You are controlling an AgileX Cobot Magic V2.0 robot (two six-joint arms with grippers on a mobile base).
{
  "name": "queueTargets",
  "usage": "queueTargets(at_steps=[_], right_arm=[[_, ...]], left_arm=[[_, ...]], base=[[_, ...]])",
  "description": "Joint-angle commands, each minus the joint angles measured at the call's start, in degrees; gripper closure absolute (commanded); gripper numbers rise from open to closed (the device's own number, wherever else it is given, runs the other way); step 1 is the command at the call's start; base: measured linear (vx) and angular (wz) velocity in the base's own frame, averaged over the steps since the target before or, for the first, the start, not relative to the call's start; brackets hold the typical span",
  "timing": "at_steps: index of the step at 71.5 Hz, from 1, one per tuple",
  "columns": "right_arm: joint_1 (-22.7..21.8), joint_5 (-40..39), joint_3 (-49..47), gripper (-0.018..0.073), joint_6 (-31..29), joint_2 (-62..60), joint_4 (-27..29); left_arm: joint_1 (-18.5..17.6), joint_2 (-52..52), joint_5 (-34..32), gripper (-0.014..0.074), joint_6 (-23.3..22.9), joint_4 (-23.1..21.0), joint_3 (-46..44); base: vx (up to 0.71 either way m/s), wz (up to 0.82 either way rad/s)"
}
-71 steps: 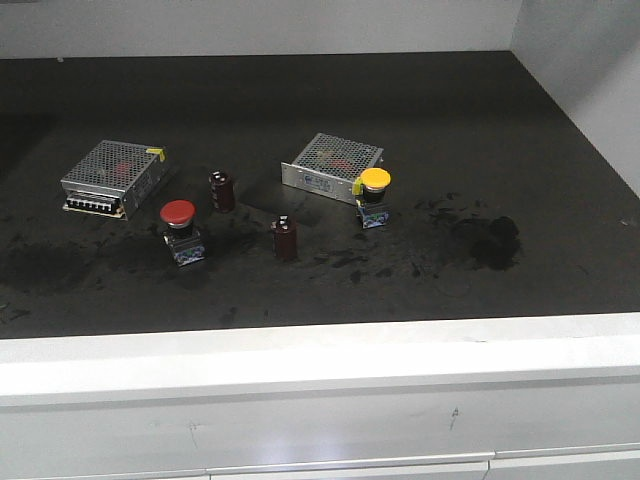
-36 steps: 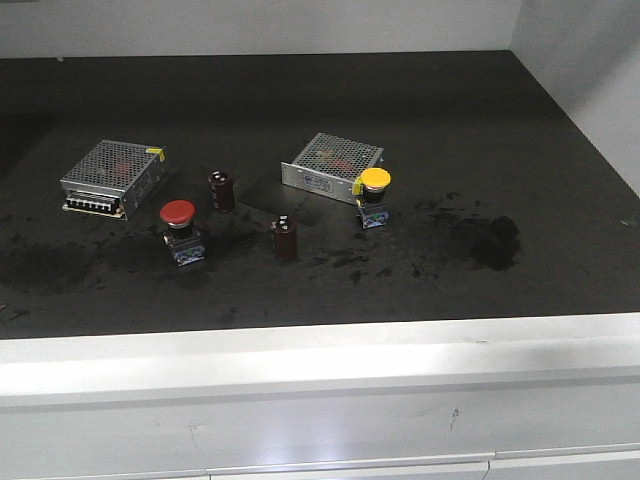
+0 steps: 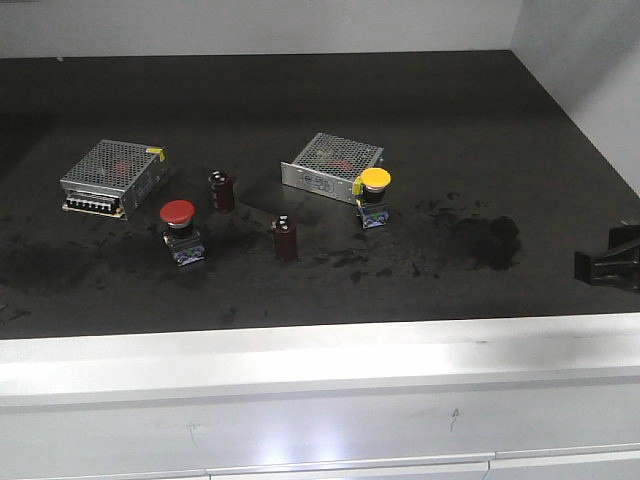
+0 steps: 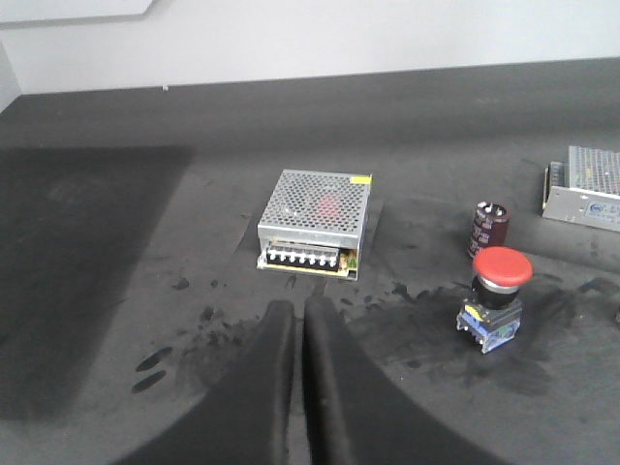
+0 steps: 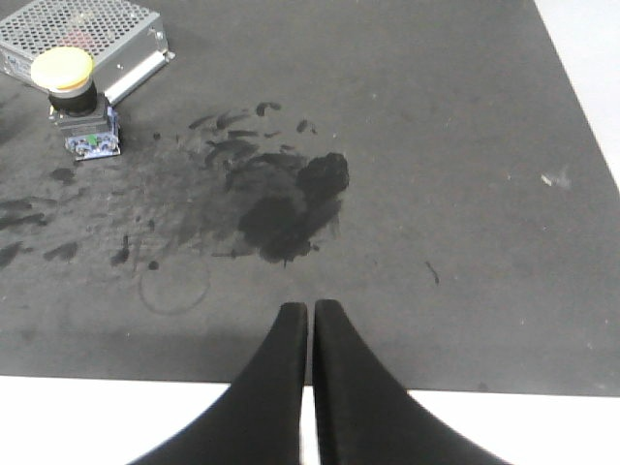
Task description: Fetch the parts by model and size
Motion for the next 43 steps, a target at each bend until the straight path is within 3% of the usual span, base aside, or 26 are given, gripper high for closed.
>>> queueTargets(at_steps=[1, 26, 34, 43], right_arm=[[-0.03, -1.74, -2.40, 0.0496, -0.51, -0.44, 0.47], [-0.03, -0.73, -3.32, 0.0083, -0.51, -0.44, 1.10], [-0.03, -0.66, -3.32, 0.0012, -0.51, -0.44, 1.10], [-0.03, -0.07, -3.32, 0.0002, -0.51, -0.44, 1.14]], left_arm=[[-0.38, 0.19, -3.54, 0.0479, -0.50, -0.29, -1.77], [-0.38, 0.19, -1.39, 0.0090, -0.50, -1.93, -1.88], [-0.38, 1.32, -0.29, 0.0042, -0.50, -3.35, -3.32], [-0.50, 5.92, 5.59, 0.0040, 0.07, -6.73, -10.05]], base=[[0.00, 0.00], [0.00, 0.00], [0.00, 0.00], [0.00, 0.00]])
